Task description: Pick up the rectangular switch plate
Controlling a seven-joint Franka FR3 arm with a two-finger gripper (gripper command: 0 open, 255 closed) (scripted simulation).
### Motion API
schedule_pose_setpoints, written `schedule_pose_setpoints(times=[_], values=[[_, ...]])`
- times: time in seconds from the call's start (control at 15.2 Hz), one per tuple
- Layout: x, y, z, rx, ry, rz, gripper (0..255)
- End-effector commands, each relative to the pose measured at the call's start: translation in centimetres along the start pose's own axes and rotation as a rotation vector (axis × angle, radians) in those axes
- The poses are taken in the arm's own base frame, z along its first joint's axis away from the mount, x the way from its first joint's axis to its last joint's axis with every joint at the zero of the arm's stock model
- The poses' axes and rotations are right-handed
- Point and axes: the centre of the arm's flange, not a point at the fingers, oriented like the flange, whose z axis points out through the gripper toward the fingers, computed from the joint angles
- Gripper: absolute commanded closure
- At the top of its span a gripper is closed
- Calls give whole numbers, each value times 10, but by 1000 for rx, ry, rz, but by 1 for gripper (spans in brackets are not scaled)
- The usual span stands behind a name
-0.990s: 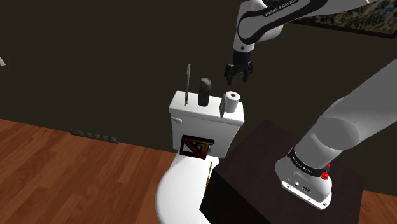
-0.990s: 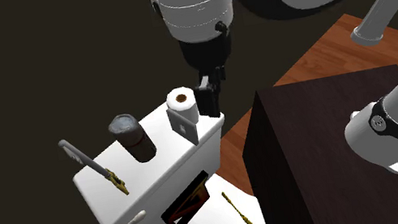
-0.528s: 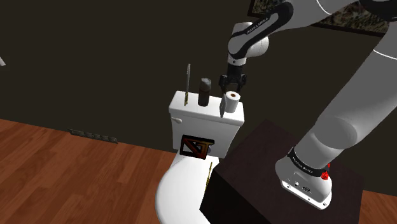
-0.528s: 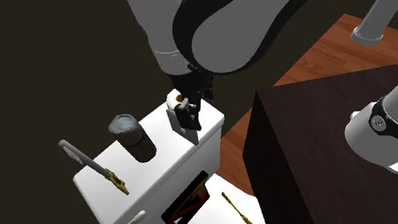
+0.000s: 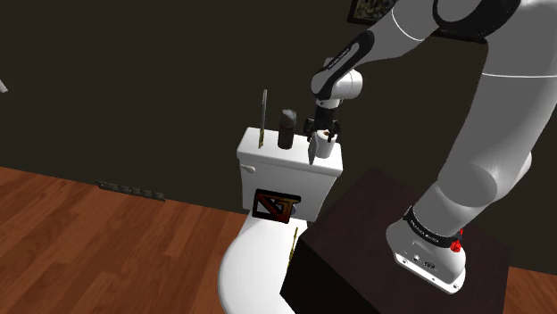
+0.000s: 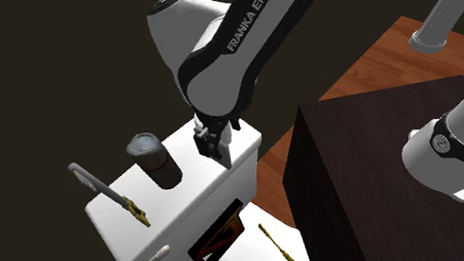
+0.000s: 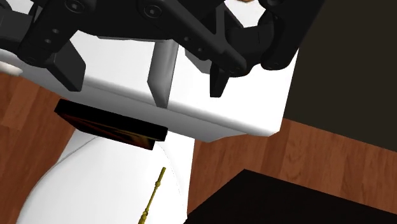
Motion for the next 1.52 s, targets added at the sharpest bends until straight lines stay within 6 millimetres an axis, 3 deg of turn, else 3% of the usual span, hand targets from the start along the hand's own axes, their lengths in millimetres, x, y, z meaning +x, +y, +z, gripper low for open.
schedule_pose_setpoints(times=[0.0, 0.46, 0.53, 1.12, 1.45], values=[[4, 2, 14, 4, -1, 11, 0], [10, 2, 43, 4, -1, 11, 0], [10, 2, 43, 4, -1, 11, 255], [10, 2, 43, 4, -1, 11, 255], [5, 2, 17, 4, -1, 11, 255]])
